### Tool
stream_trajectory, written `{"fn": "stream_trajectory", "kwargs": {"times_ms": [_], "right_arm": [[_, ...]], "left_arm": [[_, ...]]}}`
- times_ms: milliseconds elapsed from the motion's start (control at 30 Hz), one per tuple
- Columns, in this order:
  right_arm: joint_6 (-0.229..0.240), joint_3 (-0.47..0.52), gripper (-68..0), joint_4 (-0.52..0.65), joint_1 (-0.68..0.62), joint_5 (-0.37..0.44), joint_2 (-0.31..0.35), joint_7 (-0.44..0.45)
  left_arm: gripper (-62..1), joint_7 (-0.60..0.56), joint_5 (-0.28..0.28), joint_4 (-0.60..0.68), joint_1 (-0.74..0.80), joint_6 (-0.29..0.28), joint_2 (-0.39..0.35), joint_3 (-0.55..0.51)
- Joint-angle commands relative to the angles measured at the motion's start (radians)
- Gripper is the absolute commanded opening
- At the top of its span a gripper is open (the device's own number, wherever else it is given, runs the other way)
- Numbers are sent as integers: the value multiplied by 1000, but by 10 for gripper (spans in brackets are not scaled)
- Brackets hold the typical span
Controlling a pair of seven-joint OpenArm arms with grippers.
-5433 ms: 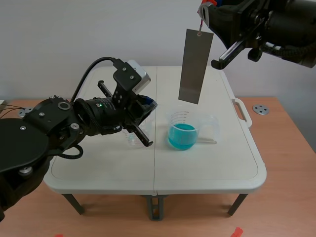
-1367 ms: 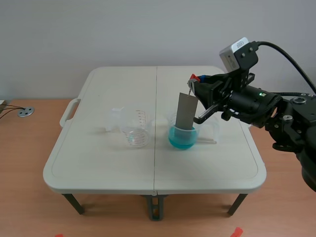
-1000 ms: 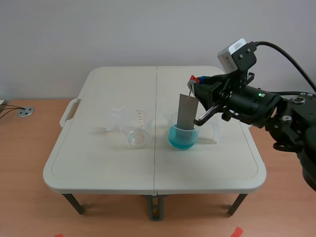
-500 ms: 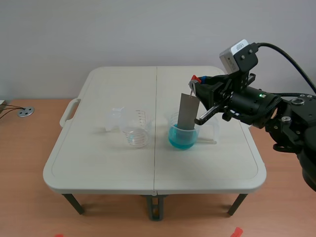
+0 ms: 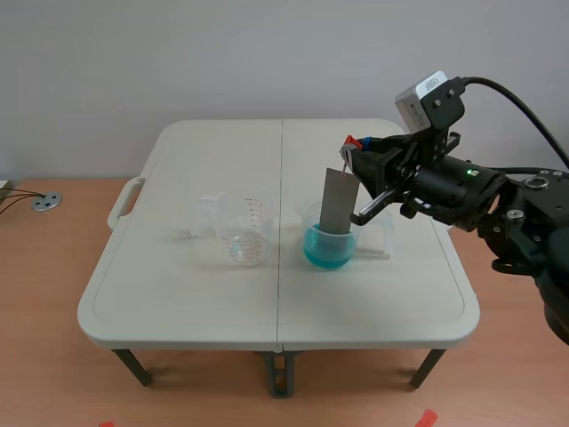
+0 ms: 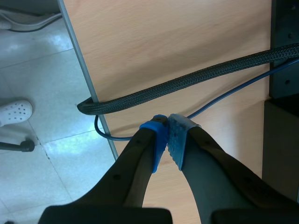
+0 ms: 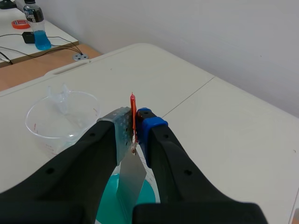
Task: Hold the metal plate by the orange handle, dip it into the blue solution, take it out and point at it, then put the plate back in the beaker on the left.
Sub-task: 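Hold the plate still in the solution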
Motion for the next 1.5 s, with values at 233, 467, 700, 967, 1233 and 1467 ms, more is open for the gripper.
{"fn": "stream_trajectory", "kwargs": {"times_ms": [233, 467, 700, 967, 1233, 1467], "right_arm": [[0, 1, -662, 3, 17, 7, 6, 4], [0, 1, -662, 3, 17, 7, 6, 4], [0, 1, -662, 3, 17, 7, 6, 4], [0, 1, -662, 3, 17, 8, 6, 11], [1, 3, -662, 5, 16, 8, 13, 64], [2, 3, -662, 26, 14, 9, 32, 97]], "left_arm": [[-594, -6, -3, 11, 8, -4, -3, 0], [-594, -6, -3, 11, 8, -4, -4, 0], [-594, -6, -3, 11, 8, -4, -3, 0], [-594, -6, -3, 11, 8, -4, -3, 0], [-594, -6, -3, 11, 8, -4, -3, 0], [-594, -6, -3, 11, 8, -4, -3, 0]]}}
